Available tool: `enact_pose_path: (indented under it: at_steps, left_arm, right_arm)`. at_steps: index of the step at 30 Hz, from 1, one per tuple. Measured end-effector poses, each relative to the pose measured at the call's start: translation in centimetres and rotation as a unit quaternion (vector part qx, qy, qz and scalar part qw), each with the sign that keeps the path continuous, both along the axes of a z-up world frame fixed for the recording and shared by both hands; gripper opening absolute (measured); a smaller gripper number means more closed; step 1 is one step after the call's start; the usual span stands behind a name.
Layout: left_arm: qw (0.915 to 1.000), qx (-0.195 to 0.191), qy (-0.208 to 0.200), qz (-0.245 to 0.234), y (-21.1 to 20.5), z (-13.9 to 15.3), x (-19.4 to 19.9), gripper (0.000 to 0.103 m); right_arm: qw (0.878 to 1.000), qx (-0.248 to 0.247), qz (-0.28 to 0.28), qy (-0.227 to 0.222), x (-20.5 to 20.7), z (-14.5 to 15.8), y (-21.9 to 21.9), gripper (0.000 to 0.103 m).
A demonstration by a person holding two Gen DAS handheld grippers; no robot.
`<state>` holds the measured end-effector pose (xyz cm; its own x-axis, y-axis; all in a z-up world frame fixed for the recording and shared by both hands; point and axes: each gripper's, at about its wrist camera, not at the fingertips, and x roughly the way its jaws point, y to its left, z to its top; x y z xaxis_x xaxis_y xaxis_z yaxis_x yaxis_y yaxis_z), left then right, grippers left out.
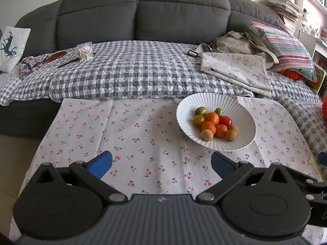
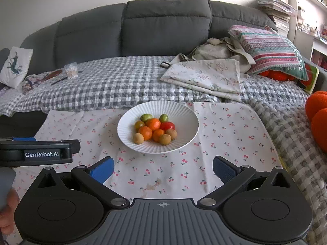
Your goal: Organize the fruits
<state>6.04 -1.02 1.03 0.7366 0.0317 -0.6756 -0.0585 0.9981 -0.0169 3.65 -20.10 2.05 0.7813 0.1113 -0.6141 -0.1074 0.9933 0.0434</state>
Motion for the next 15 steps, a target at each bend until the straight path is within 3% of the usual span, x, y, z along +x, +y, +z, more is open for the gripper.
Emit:
enact_pose_path:
  at_steps: [15]
  left_arm:
    - [0.9999, -0.010, 0.003, -0.010, -0.14, -0.12, -0.07, 0.102]
  right_arm:
    - [1.000, -0.005, -0.003, 0.003, 0.07, -0.23, 0.05, 0.103]
